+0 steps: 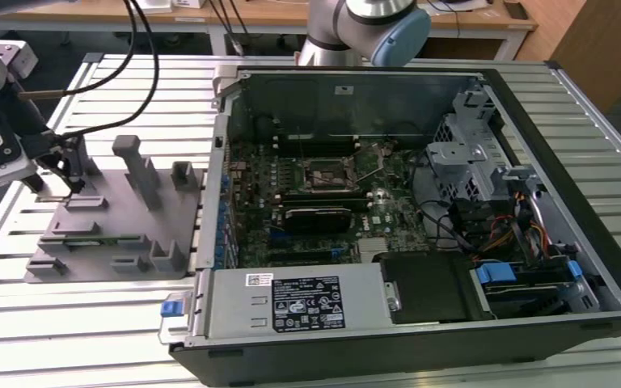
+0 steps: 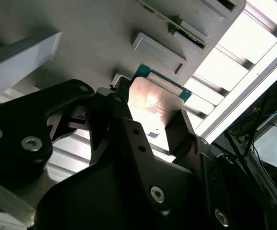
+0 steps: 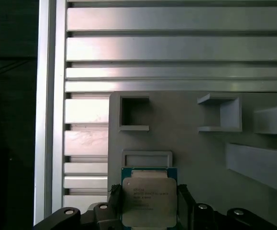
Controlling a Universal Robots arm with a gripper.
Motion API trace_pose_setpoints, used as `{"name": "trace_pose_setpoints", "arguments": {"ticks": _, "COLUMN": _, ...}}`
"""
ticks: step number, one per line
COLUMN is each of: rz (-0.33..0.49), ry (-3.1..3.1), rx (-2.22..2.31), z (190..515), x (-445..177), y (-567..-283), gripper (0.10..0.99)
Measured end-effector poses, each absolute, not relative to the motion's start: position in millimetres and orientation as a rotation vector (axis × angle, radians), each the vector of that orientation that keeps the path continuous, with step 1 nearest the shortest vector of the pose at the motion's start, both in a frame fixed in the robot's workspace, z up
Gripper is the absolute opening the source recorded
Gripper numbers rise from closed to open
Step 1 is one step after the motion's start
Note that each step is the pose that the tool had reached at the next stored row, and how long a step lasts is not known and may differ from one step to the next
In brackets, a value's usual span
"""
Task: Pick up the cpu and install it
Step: 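Pick up the cpu and move it towards the insertion slot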
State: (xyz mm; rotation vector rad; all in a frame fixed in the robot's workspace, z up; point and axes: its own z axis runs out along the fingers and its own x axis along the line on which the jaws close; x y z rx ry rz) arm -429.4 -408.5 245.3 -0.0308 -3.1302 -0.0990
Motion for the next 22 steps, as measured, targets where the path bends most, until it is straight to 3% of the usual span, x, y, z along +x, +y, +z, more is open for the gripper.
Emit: {"name": "trace_pose_setpoints", "arguments": {"ticks": 22, "rz": -0.099, "ry": -3.13, "rx": -0.031, "z": 284.5, "x": -429.3, "y": -405.2, "gripper": 0.545}}
